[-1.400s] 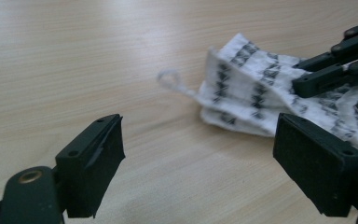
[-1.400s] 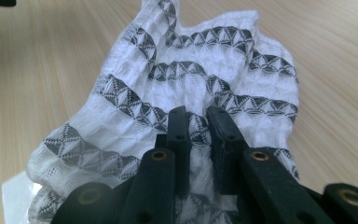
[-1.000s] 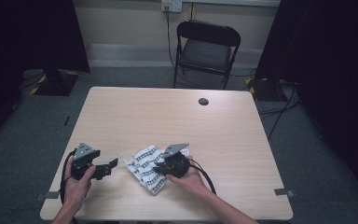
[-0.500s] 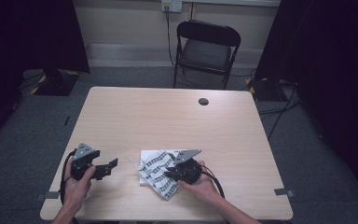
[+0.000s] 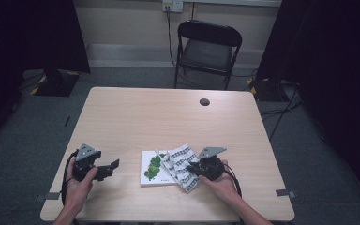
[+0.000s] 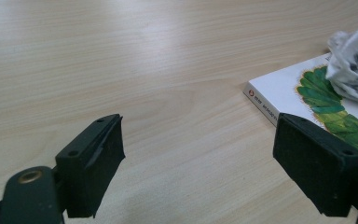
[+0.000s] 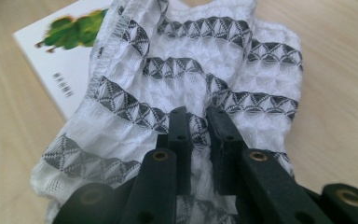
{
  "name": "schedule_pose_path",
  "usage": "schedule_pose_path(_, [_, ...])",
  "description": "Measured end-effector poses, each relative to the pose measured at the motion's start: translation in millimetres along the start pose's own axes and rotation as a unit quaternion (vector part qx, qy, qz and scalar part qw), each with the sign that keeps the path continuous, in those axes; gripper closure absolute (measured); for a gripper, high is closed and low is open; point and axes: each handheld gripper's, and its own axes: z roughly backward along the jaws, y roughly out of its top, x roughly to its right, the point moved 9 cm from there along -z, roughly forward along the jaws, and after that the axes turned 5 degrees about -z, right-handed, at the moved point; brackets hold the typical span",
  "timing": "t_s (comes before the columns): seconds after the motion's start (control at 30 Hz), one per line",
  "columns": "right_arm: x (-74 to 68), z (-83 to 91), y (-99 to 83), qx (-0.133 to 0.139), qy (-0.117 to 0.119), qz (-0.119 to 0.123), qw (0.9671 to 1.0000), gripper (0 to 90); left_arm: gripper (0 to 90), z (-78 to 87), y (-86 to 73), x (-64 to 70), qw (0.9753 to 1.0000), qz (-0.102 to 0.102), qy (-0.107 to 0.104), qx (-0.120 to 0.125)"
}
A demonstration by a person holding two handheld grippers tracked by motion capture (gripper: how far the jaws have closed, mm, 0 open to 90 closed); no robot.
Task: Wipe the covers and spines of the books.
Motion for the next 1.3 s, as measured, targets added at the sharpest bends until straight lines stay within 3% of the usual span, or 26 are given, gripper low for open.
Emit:
schedule_pose_path(0.2, [22.7,-12.9,15.4,0.008,-0.021,-0.018,0.9996,81.3,15.9,-0.7,1.2,4.3,1.0000,-0.007,-0.007,0.001])
schedule_pose_path(0.4, [30.4,-29.5,32.0,0.013,-0.031,-0.018,0.9993,81.4,15.9,-0.8,0.0,4.3,0.9999,-0.009,-0.008,-0.004])
schedule_pose_path(0.47, [28.6,-34.5,36.3,0.015,-0.029,-0.018,0.9993,81.2,15.9,-0.7,0.1,4.4,0.9999,-0.010,-0.008,-0.004])
schedule_pose_path(0.6, [9.5,-43.3,41.0,0.017,-0.001,0.007,0.9998,78.1,15.9,-1.8,-0.1,5.2,0.9999,-0.008,-0.009,-0.004])
schedule_pose_path(0.7, [0.1,-45.3,41.5,0.015,0.008,0.018,0.9997,67.6,15.9,-1.2,-0.1,5.2,0.9999,-0.009,-0.009,-0.003])
schedule_pose_path(0.87, [-0.1,-43.7,45.5,0.033,-0.003,0.033,0.9989,50.9,15.9,-0.6,0.0,4.5,0.9999,-0.011,-0.007,-0.004])
schedule_pose_path(1.0, [5.6,-43.6,51.0,0.044,-0.001,0.023,0.9988,42.9,15.9,-1.1,0.3,2.9,1.0000,-0.006,-0.006,-0.002])
schedule_pose_path(1.2, [6.3,-56.5,48.9,0.033,0.007,0.011,0.9994,41.2,15.9,-0.8,0.2,3.6,0.9999,-0.010,-0.005,-0.004])
schedule_pose_path(1.3, [4.4,-59.3,52.3,0.030,0.005,0.016,0.9994,53.1,16.1,-1.9,0.5,4.4,0.9999,-0.007,-0.007,-0.002])
